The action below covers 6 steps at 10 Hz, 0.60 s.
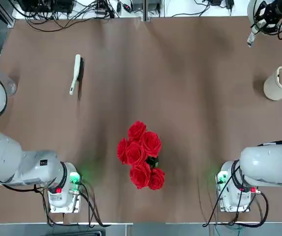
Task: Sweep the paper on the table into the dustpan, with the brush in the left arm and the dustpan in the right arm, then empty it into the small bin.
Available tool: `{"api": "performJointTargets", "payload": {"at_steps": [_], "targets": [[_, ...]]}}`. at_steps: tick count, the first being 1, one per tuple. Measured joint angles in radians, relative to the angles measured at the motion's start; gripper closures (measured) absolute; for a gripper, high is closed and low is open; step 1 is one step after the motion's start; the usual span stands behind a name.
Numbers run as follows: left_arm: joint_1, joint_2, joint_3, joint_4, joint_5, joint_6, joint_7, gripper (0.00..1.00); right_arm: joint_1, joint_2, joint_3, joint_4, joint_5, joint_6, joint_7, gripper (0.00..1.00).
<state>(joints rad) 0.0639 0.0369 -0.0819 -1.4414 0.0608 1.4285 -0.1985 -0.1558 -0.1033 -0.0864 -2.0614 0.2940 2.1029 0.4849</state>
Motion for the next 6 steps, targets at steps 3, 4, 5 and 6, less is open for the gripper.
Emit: {"api": "performJointTargets", "payload": {"at_steps": [3,4,5,6], "targets": [[-0.06,-0.041,0.058,-0.002,-0.005,-0.03,0.003,0.0,0.0,-0.019,0.0,-0.027,0.0,0.002,0.0,0.67],[-0.058,-0.041,0.063,-0.003,-0.011,-0.033,0.01,0.0,0.0,-0.035,0.0,-0.039,0.0,0.002,0.0,0.67],[-0.058,-0.041,0.065,-0.006,-0.019,-0.034,0.016,0.0,0.0,-0.052,0.0,-0.049,0.0,0.001,0.0,0.67],[-0.058,-0.041,0.065,-0.006,-0.022,-0.035,0.017,0.0,0.0,-0.065,0.0,-0.055,0.0,0.001,0.001,0.67]]}}
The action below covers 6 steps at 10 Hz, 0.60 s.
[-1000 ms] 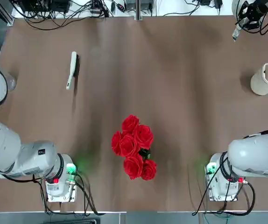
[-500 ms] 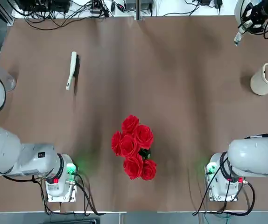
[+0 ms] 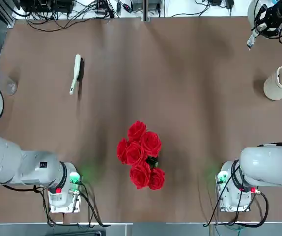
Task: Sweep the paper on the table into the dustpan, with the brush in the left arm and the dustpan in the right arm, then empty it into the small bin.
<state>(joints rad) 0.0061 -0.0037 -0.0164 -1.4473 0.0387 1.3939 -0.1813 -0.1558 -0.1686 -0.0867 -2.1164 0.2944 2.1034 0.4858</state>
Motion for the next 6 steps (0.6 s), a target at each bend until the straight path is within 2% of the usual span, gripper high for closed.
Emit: {"api": "performJointTargets", "payload": {"at_steps": [3,6], "targets": [[0.0,0.0,0.001,0.0,-0.011,0.0,0.011,0.0,-0.012,-0.01,-0.003,-0.009,0.0,0.001,0.022,0.67],[0.0,0.0,0.002,-0.001,-0.025,0.0,0.014,0.0,-0.089,-0.01,0.015,-0.06,0.039,0.029,0.023,0.67]]}}
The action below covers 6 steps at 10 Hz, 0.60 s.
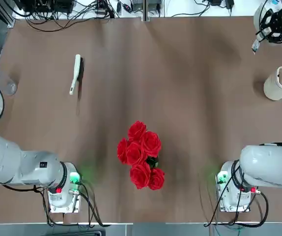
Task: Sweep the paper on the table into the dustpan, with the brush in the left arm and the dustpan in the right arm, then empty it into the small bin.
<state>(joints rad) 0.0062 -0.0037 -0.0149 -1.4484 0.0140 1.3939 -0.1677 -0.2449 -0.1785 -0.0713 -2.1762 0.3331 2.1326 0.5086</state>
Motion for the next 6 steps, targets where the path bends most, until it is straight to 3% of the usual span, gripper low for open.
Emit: {"api": "performJointTargets", "payload": {"at_steps": [6], "targets": [[0.001,0.0,0.001,0.0,-0.003,0.0,0.009,0.0,-0.091,-0.001,0.025,-0.062,0.098,0.02,0.0,0.67]]}}
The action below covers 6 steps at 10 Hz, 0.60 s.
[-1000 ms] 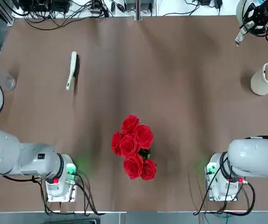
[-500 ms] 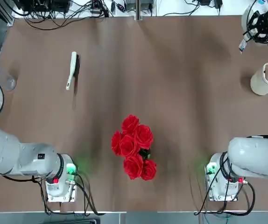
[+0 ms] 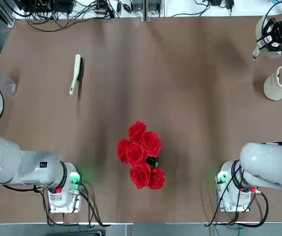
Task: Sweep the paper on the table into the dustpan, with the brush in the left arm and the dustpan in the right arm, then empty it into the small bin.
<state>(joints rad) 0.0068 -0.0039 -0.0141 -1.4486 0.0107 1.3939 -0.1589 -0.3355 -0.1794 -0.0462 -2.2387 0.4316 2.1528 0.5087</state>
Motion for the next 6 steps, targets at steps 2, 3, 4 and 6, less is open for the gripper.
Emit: {"api": "performJointTargets", "payload": {"at_steps": [2,3,4,6], "targets": [[0.01,-0.002,0.005,0.001,-0.001,0.0,0.004,0.0,-0.037,-0.012,0.001,-0.005,0.003,-0.01,0.0,0.67],[0.029,-0.004,0.01,0.001,-0.008,0.0,0.014,0.0,-0.052,-0.019,0.001,-0.007,0.004,-0.014,0.0,0.67],[0.041,-0.004,0.015,0.001,-0.018,0.0,0.025,0.0,-0.065,-0.025,0.001,-0.008,0.006,-0.017,0.0,0.67],[0.043,-0.004,0.016,0.001,-0.021,0.0,0.027,0.0,-0.081,-0.027,0.0,-0.009,0.016,-0.02,0.0,0.67]]}}
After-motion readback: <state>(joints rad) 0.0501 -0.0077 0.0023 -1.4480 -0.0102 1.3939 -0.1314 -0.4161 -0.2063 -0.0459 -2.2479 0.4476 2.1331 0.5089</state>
